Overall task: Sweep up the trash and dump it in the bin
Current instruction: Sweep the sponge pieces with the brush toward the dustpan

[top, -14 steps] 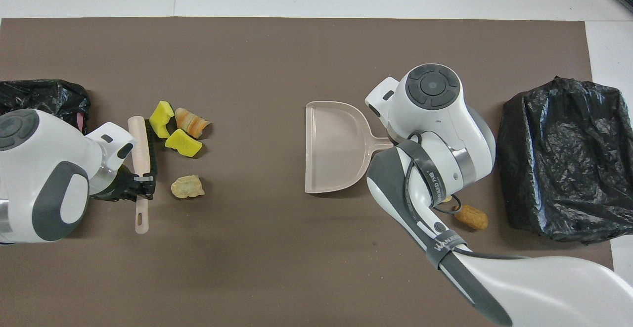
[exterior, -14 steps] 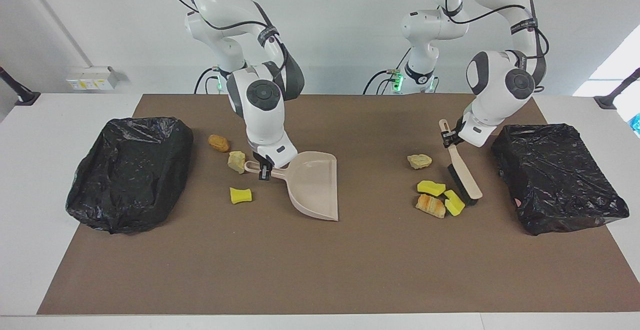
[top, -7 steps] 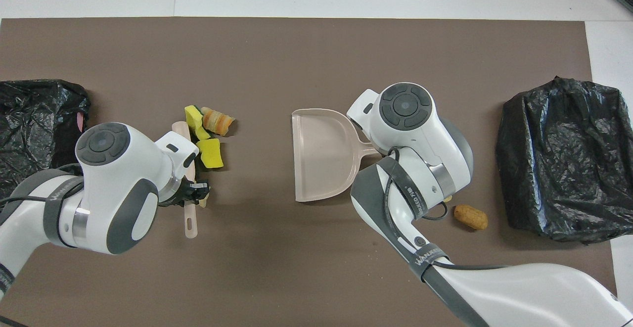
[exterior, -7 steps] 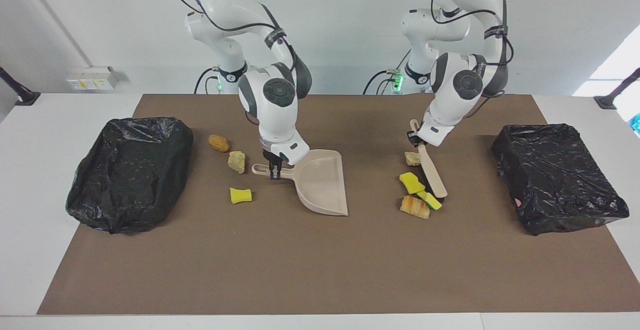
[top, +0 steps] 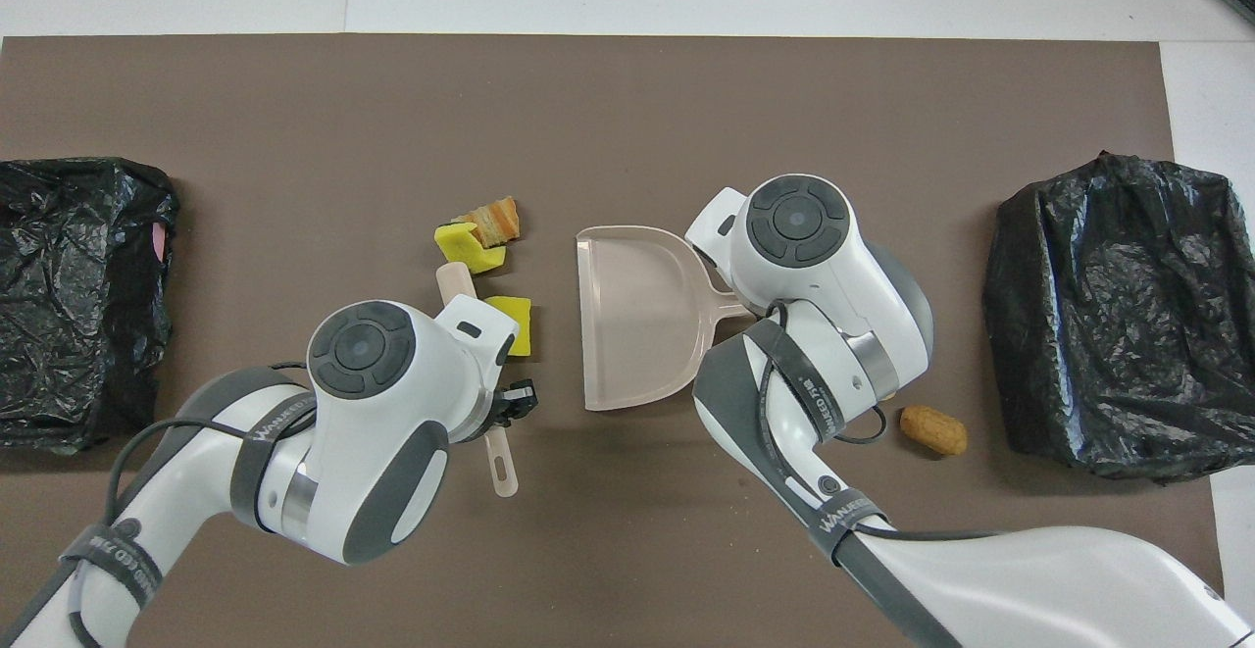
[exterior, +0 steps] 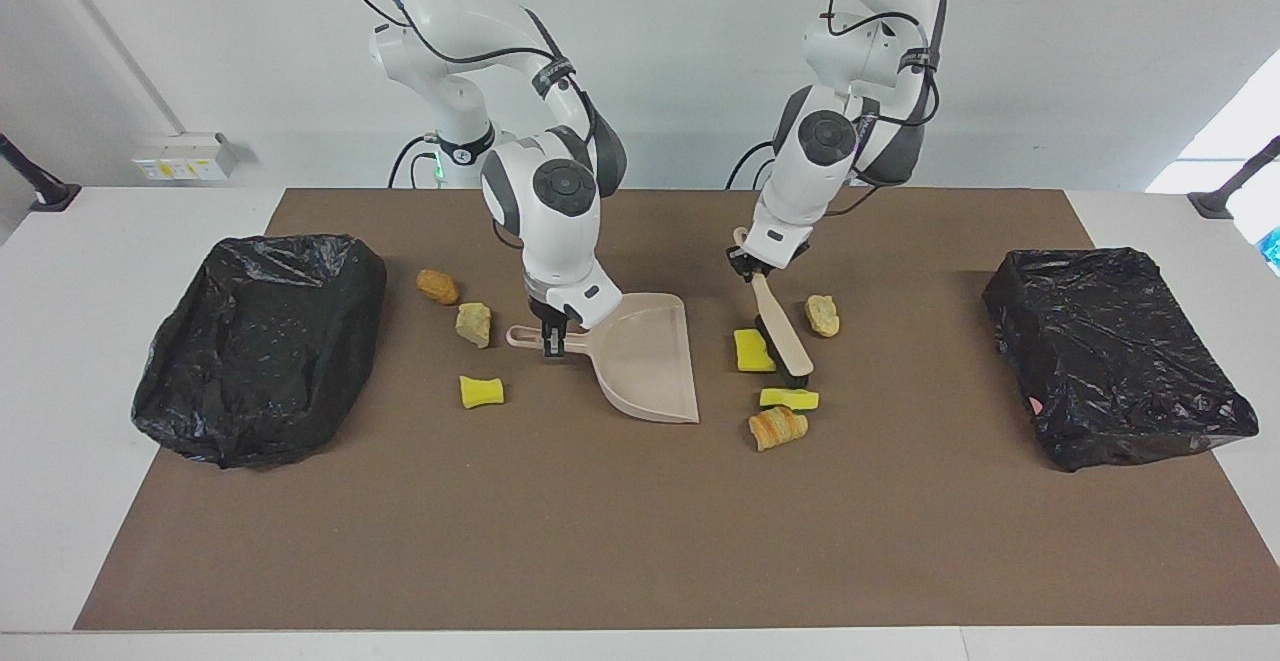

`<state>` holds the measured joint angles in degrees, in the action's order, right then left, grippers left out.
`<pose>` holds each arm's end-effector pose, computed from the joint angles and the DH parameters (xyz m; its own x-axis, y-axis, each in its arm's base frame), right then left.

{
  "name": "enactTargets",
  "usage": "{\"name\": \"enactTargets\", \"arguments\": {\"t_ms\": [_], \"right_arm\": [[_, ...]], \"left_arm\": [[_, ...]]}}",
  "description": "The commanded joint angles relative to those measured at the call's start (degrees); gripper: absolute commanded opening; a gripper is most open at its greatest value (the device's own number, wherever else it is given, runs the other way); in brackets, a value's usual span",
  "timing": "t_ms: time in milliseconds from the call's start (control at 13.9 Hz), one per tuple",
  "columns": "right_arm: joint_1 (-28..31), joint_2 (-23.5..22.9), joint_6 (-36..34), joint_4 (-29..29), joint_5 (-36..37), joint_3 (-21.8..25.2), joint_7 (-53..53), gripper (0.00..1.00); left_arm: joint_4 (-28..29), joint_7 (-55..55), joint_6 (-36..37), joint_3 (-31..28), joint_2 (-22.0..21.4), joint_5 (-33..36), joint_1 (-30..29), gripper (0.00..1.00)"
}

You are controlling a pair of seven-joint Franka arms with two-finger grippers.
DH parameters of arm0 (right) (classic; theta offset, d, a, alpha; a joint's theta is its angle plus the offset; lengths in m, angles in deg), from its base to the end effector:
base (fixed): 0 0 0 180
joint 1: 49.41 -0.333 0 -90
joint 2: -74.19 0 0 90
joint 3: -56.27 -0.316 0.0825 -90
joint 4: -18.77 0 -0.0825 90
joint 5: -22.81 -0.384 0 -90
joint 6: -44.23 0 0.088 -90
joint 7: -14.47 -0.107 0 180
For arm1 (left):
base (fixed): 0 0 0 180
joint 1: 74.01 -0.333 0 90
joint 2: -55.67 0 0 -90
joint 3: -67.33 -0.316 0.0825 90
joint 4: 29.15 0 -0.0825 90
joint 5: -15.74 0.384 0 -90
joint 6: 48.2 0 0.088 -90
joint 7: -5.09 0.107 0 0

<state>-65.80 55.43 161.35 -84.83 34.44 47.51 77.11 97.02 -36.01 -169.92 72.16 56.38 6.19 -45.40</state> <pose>0.5745 0.2506 0.3579 -0.0573 0.9869 -0.1507 0.9982 0.0542 -0.0246 0.4311 -0.2935 0.3695 0.9623 0.2200 -0.1601 0.2287 -0.9728 0.0378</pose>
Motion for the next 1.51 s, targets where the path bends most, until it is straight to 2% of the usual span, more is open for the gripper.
{"name": "enactTargets", "arguments": {"t_ms": [0, 144, 288, 504, 648, 720, 792, 1008, 1441], "right_arm": [[0.23, 1.89, 0.48, -2.31, 0.15, -0.3, 1.78, 0.0], [0.31, 1.89, 0.66, -2.31, 0.15, -0.3, 1.7, 0.0], [0.31, 1.89, 0.83, -2.31, 0.15, -0.3, 1.43, 0.0], [0.31, 1.8, 0.83, -2.31, 0.15, -0.3, 1.26, 0.0], [0.4, 1.8, 0.92, -2.31, 0.15, -0.3, 1.26, 0.0], [0.31, 1.8, 0.92, -2.31, 0.15, -0.3, 1.08, 0.0], [0.31, 1.8, 0.92, -2.31, 0.15, -0.3, 0.82, 0.0], [0.31, 1.8, 0.92, -2.31, 0.15, -0.3, 0.64, 0.0], [0.23, 1.8, 0.92, -2.22, 0.15, -0.3, 0.12, 0.0]], "left_arm": [[-3.03, -4.15, 0.51, -0.79, -0.35, -0.82, 2.94, 0.0], [-5.49, -3.74, 6.63, -1.05, -3.24, -0.82, 1.98, 0.0], [-6.73, 0.46, 12.54, -1.49, -5.27, -0.82, -3.0, 0.0], [-8.83, 8.29, 13.6, -1.49, -3.27, 0.14, -11.35, 0.0], [-13.29, 11.03, 15.37, -1.4, 2.25, 4.42, -13.05, 0.0], [-16.46, 11.04, 15.46, -1.4, 5.94, 5.41, -13.14, 0.0], [-18.58, 10.95, 15.37, -1.4, 7.71, 5.94, -13.23, 0.0], [-18.77, 10.42, 9.69, -1.4, 11.06, 5.86, -13.32, 0.0], [-17.11, 10.16, 4.57, -1.4, 11.69, 5.77, -12.53, 0.0]]}}
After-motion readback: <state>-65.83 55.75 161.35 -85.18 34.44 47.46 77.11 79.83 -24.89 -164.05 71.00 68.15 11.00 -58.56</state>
